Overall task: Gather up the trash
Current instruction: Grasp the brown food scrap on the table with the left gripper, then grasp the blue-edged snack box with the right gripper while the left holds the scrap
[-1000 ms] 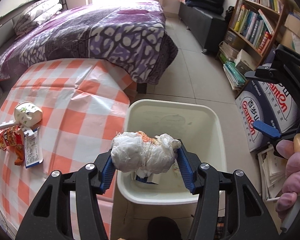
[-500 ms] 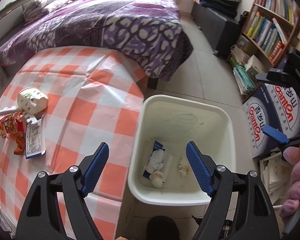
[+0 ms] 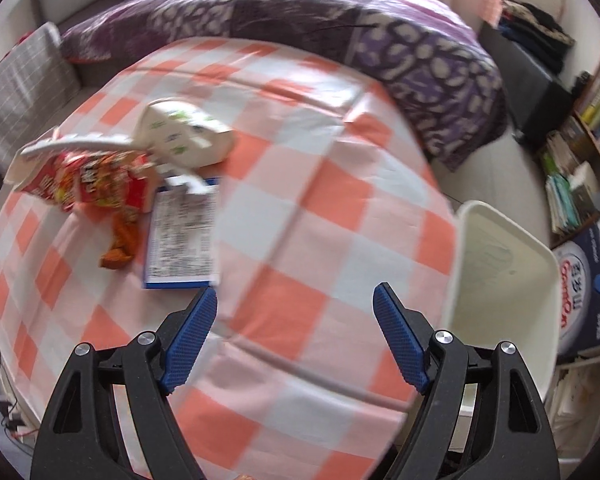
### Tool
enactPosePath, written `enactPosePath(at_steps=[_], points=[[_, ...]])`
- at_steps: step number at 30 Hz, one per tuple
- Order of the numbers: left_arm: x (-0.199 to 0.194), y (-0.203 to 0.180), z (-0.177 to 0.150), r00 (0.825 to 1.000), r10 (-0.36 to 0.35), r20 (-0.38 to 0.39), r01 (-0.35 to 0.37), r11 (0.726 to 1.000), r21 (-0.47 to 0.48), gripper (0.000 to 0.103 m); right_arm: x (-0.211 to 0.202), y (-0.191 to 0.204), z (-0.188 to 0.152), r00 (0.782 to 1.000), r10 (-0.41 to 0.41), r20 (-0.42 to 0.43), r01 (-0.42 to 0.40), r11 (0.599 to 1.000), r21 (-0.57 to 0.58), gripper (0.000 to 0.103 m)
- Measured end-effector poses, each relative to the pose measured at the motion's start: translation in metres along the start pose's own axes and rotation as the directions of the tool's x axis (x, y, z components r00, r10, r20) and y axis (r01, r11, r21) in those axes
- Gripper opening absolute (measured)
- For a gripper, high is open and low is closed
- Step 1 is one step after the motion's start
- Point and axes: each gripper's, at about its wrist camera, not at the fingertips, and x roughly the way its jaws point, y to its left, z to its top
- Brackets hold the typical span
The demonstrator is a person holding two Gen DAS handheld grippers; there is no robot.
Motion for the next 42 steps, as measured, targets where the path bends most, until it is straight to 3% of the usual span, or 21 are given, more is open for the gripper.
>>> enactPosePath(at_steps=[10,14,19,25,29,35,42], points=[[0.022,0.108,0.010,0.994,0.092,-0.051,-0.101,0.976,-0.194,0.078,0.022,0.052,-0.027,0.998,-0.017,-0.060,0.008,0.990,-0.141,0.094],[0.027,0.143,0.011,0.993,0.095,-0.067,-0.109,0.961,-0.256,0.078,0.030,0.071,-0.036,0.997,-0.021,-0.079,0.005,0.981,-0.192,0.094],[0.028,0.162,0.014,0.994,0.089,-0.062,-0.102,0.956,-0.274,0.078,0.040,0.092,-0.047,0.994,-0.014,-0.110,-0.012,0.972,-0.233,0.094],[0.043,0.155,0.027,0.991,0.112,-0.070,-0.125,0.966,-0.226,0.078,0.049,0.110,-0.052,0.992,-0.012,-0.127,-0.022,0.965,-0.261,0.094],[0.055,0.149,0.034,0.991,0.111,-0.077,-0.125,0.970,-0.211,0.066,0.055,0.116,-0.054,0.990,-0.018,-0.139,-0.020,0.963,-0.267,0.094],[0.059,0.147,0.030,0.995,0.084,-0.060,-0.093,0.979,-0.181,0.026,0.067,0.127,-0.060,0.986,-0.032,-0.164,-0.016,0.959,-0.284,0.094],[0.046,0.174,0.004,0.999,-0.009,-0.037,0.001,0.976,-0.216,0.025,0.088,0.152,-0.086,0.976,-0.072,-0.206,-0.009,0.930,-0.368,0.094]])
